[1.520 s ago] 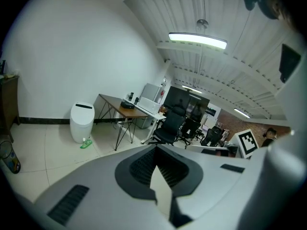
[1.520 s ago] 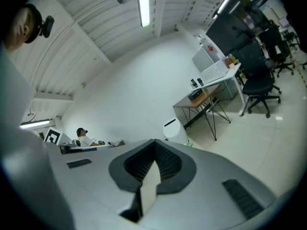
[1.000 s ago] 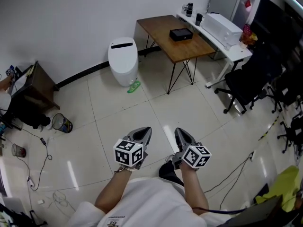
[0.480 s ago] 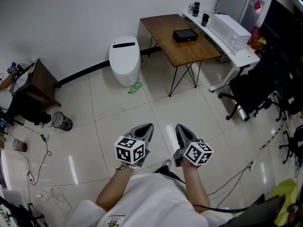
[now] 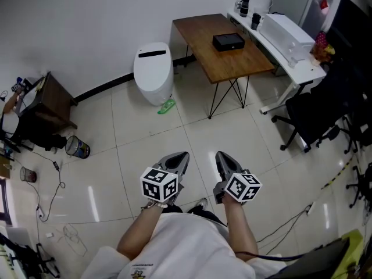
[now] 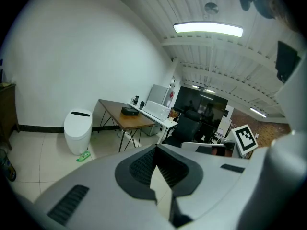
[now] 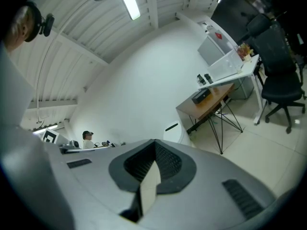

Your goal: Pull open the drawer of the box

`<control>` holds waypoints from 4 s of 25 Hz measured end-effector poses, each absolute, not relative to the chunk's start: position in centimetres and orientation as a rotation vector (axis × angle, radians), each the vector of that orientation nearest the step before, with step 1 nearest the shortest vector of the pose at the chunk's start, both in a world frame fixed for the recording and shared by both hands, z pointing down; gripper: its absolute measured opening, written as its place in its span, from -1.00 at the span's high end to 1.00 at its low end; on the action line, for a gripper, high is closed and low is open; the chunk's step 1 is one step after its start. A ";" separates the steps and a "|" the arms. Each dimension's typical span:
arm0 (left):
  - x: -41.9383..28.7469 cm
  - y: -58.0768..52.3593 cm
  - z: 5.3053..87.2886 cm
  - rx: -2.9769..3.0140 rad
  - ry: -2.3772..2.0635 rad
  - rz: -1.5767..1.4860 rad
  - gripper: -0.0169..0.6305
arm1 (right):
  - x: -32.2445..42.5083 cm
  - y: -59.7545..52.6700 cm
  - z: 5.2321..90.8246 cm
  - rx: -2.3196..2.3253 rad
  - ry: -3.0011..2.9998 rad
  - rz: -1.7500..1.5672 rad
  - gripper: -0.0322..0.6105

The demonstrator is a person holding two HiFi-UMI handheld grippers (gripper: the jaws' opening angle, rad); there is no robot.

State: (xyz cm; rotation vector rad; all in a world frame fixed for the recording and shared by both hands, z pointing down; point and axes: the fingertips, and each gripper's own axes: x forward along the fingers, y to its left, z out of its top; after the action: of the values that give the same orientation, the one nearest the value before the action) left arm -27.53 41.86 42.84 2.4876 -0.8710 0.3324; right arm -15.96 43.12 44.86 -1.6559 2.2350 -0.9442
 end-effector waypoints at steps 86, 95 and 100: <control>5.0 -8.1 44.3 2.489 -0.713 0.323 0.94 | 13.3 -7.4 45.8 -1.771 2.338 -0.938 0.94; 8.2 -10.0 45.0 2.453 -0.805 0.339 0.94 | 17.8 -9.2 46.7 -1.703 2.372 -0.969 0.94; 9.3 -10.2 45.7 2.439 -0.812 0.375 0.94 | 19.5 -9.7 47.4 -1.700 2.356 -0.998 0.94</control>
State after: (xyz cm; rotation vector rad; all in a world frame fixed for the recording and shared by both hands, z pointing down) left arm 9.32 -10.17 45.70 2.4391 -0.8118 0.3752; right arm 19.46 -9.73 47.36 -1.6996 2.3562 -0.9979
